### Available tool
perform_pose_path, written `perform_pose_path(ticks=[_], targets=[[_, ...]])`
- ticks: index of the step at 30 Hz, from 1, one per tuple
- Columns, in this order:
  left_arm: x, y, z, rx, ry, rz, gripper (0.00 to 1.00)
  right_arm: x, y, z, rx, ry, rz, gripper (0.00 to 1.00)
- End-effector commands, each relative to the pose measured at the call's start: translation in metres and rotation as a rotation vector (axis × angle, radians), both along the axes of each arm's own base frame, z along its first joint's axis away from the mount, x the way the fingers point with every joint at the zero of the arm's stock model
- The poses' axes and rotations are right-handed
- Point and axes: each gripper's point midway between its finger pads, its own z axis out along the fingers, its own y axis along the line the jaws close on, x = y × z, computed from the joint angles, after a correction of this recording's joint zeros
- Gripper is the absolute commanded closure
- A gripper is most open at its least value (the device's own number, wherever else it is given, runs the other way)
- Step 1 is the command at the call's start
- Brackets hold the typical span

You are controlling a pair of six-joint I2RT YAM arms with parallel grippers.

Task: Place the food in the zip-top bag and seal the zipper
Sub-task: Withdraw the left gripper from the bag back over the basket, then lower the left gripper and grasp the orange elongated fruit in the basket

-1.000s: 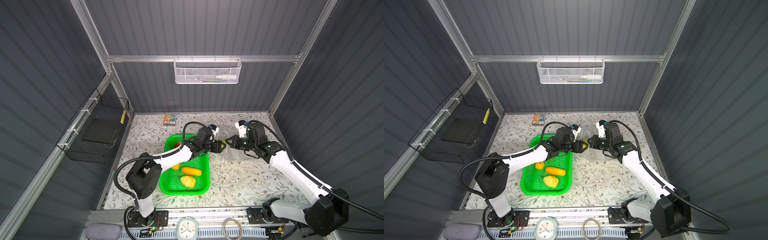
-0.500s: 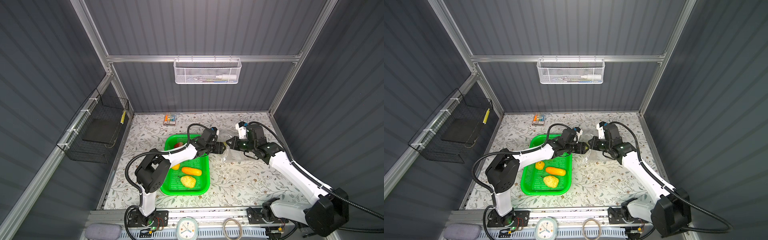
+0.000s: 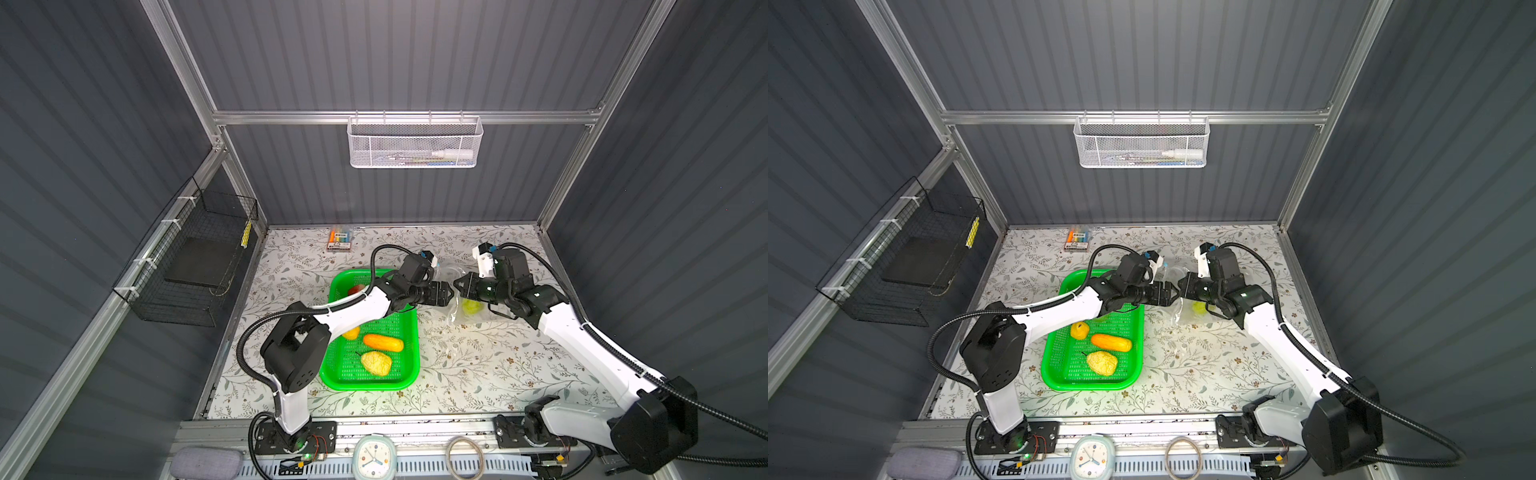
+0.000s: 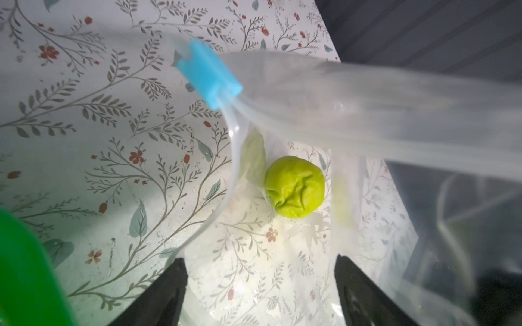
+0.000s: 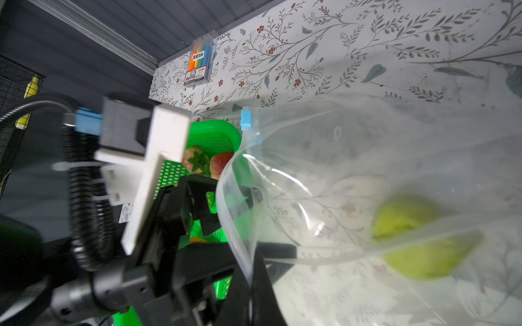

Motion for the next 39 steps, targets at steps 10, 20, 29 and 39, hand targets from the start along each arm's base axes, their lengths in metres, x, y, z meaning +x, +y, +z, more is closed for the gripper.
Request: perform_pose_path(ticks=[10,20,29,39], targets=[[-0.016,0.061,0.056,0.031,-0.118,0.089,0.12,0.001,-0.006,0.011,-0.036,-0.038,-0.019,1.00],[-0.031,0.137,0.032,0.220,-0.111,0.214,0.05,0.003,-0.008,0.015,-0.042,-0.048,-0.030,1.00],[-0.084,0.181,-0.036,0.382,0.114,0.220,0.06,0.002,-0.008,0.004,-0.045,-0.023,-0.034,1.00],[-0.100,0.186,-0.072,0.346,0.251,0.308,0.07,0.003,-0.007,0.002,-0.048,-0.017,-0.027,1.00]])
